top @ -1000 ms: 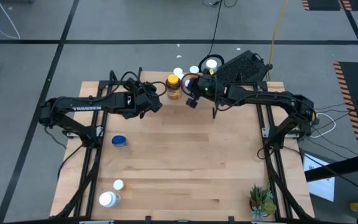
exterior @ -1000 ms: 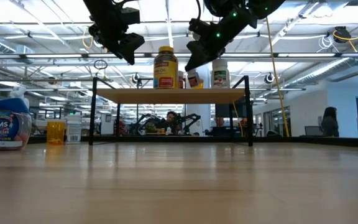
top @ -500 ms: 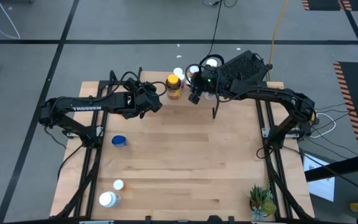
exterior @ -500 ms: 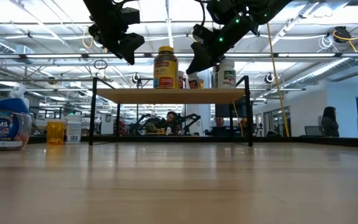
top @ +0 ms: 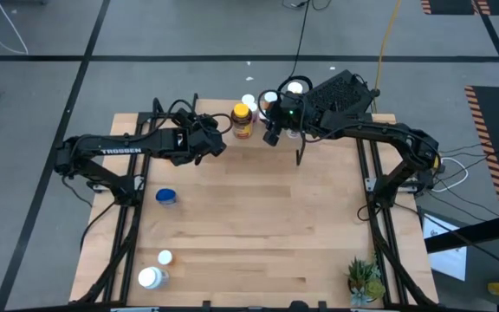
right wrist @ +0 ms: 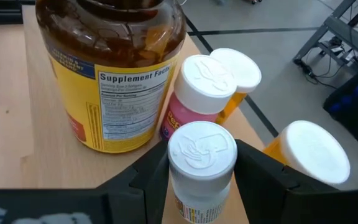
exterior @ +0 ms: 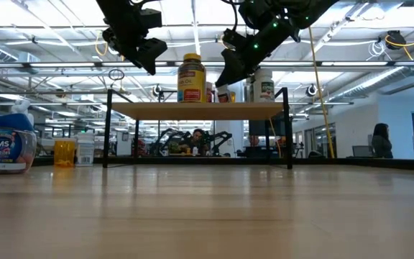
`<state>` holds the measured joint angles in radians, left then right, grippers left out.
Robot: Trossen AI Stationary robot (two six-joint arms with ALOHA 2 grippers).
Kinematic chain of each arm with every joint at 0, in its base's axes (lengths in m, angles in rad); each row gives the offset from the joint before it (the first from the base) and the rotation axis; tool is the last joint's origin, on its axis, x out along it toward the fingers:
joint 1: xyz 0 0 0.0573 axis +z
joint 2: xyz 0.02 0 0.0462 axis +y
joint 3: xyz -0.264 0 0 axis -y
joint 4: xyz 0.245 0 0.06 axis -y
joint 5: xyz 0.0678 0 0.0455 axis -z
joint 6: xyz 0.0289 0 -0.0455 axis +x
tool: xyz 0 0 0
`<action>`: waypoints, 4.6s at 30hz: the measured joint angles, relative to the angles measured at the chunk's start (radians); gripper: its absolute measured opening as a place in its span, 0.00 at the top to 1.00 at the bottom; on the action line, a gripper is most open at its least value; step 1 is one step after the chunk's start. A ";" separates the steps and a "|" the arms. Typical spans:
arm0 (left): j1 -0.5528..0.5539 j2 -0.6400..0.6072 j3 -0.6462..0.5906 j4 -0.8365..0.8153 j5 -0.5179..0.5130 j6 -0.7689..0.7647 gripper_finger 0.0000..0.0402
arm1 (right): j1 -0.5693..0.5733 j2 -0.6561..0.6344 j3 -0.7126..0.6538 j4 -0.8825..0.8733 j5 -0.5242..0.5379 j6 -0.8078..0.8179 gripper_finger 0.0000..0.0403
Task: Pick and place medicine bottles onto shelf by color
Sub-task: Put the white and black pill bottle on the shelf, then adjust the yellow pill bottle on the shelf, then put the blue pill bottle on the shelf
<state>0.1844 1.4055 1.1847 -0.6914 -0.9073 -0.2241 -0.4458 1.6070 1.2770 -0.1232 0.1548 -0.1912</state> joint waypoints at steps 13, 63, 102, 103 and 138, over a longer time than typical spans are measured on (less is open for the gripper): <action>0.000 0.000 0.000 -0.001 0.010 -0.002 0.34 | 0.000 0.000 0.000 -0.012 0.000 0.000 0.43; 0.006 0.000 0.000 0.016 0.017 0.005 0.34 | 0.188 0.085 -0.174 0.321 0.423 -0.431 1.00; 0.158 0.101 -0.178 0.648 0.575 0.300 0.34 | 0.288 -0.280 -0.367 0.263 0.180 -0.069 0.61; 0.155 0.101 -0.178 0.649 0.576 0.302 0.34 | 0.297 -0.287 -0.387 0.276 0.180 -0.056 0.61; -0.340 -0.499 -0.414 -0.387 0.139 -0.480 0.34 | 0.400 0.793 0.609 0.412 -0.396 0.110 0.40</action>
<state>-0.1555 0.9068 0.7711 -1.0787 -0.7683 -0.7038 -0.0455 2.3997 1.8858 0.2891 -0.2409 -0.0812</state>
